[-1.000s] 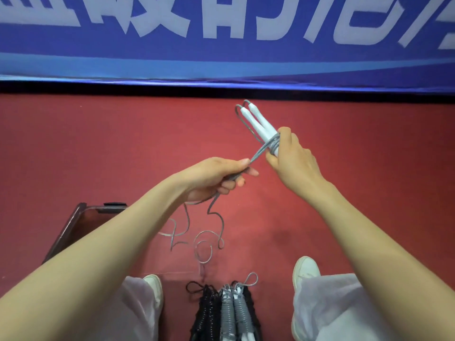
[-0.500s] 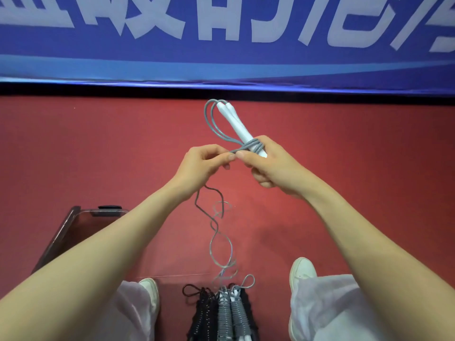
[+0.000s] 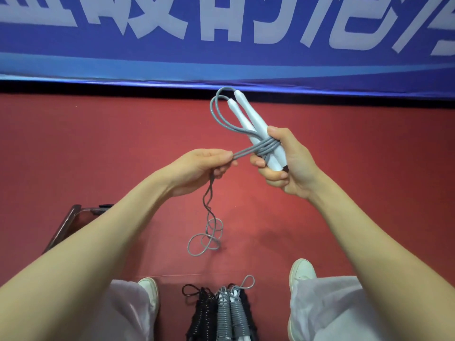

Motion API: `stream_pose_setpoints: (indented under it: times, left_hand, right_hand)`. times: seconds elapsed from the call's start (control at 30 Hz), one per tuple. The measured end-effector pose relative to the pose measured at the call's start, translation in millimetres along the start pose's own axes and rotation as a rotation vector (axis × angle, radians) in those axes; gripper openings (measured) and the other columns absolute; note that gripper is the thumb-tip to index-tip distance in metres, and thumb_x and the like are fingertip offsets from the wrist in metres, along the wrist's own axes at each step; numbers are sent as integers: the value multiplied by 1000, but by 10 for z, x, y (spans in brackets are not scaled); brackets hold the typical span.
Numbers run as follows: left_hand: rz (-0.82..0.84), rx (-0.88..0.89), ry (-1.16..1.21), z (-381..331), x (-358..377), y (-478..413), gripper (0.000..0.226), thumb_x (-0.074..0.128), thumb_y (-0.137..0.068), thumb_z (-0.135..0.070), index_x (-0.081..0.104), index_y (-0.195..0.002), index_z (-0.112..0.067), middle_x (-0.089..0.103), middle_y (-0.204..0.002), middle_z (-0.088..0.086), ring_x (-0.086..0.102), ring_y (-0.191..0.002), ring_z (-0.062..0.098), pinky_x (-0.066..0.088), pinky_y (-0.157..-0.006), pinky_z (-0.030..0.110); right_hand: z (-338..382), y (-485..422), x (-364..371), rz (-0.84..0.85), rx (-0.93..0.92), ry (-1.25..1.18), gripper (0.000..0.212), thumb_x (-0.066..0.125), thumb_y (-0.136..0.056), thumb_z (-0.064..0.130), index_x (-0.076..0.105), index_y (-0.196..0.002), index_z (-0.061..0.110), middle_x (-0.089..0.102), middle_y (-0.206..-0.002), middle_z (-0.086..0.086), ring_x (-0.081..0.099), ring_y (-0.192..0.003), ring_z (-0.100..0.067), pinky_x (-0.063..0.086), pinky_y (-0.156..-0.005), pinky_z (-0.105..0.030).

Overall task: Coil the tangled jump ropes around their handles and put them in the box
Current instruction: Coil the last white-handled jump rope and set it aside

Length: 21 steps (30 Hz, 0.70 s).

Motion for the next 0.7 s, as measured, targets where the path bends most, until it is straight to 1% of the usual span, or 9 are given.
stream_pose_setpoints:
  times: [0.1, 0.17, 0.27, 0.37, 0.43, 0.5, 0.53, 0.6, 0.7]
  left_hand:
    - [14, 0, -60, 51, -76, 8, 13, 67, -82, -21, 75, -72, -20, 48, -70, -1, 41, -59, 5, 33, -65, 20]
    - [2, 4, -201, 76, -121, 40, 10, 70, -81, -23, 73, -72, -24, 50, -66, -3, 43, -61, 5, 34, -66, 18]
    - [-83, -26, -442, 117, -249, 87, 11, 58, -91, -2, 67, -89, -9, 58, -73, -1, 57, -74, 2, 41, -63, 8]
    - [-33, -16, -441, 11, -195, 84, 6, 70, -82, -1, 71, -81, -8, 69, -75, 1, 59, -76, 9, 46, -68, 16]
    - [-6, 31, -523, -95, -84, 59, 6, 78, -75, -11, 74, -74, -16, 70, -72, 2, 56, -71, 5, 44, -71, 21]
    - [-40, 58, -624, -131, 6, 57, 8, 78, -78, -22, 74, -72, -19, 64, -61, 1, 48, -59, 4, 39, -61, 22]
    - [-55, 60, -635, -125, 52, 52, 14, 74, -83, -26, 71, -72, -17, 57, -54, -4, 42, -51, 5, 34, -53, 21]
    - [-72, -31, -444, -18, 128, 42, 17, 61, -94, -23, 63, -82, -13, 52, -56, -7, 31, -42, 7, 25, -42, 19]
    - [-7, -273, -32, 122, 279, 10, 20, 46, -101, -21, 60, -102, -8, 52, -66, 1, 27, -43, 5, 21, -40, 15]
  right_hand:
    - [37, 48, 70, 107, 12, 9, 37, 35, -86, 50, 49, -100, 18, 45, -59, 2, 20, -30, -3, 11, -33, -11]
    - [-4, 116, 149, 230, 83, 51, 40, 36, -85, 51, 50, -103, 19, 45, -59, 2, 21, -30, -2, 11, -34, -10]
    - [-201, 226, 221, 390, 306, 203, 35, 43, -86, 46, 54, -98, 14, 48, -60, -1, 24, -30, -2, 15, -33, -9]
    - [-418, 269, 166, 388, 534, 526, 29, 49, -95, 39, 45, -95, 10, 50, -64, -5, 24, -32, -5, 13, -36, -11]
    - [-491, 201, 49, 266, 573, 780, 29, 52, -96, 37, 42, -104, 11, 52, -68, -8, 27, -37, -10, 17, -37, -15]
    - [-469, 87, -90, 96, 490, 1152, 36, 53, -94, 40, 41, -119, 18, 60, -79, -8, 43, -49, -19, 33, -44, -23]
    - [-425, 37, -155, -4, 415, 1356, 38, 51, -93, 42, 42, -124, 21, 64, -89, -10, 53, -62, -25, 40, -54, -29]
    - [-271, -14, -243, -285, 224, 1648, 42, 47, -95, 42, 40, -131, 21, 60, -113, -16, 60, -94, -37, 41, -71, -37]
    - [-59, -10, -239, -565, -17, 1690, 54, 45, -97, 41, 28, -144, 17, 51, -123, -17, 56, -102, -48, 38, -73, -43]
Point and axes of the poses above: each hand's wrist, its own y-axis away from the middle knuckle, its own x-axis out of the palm, z = x × y, the point moved 5 cm from there along -y, towards the middle knuckle
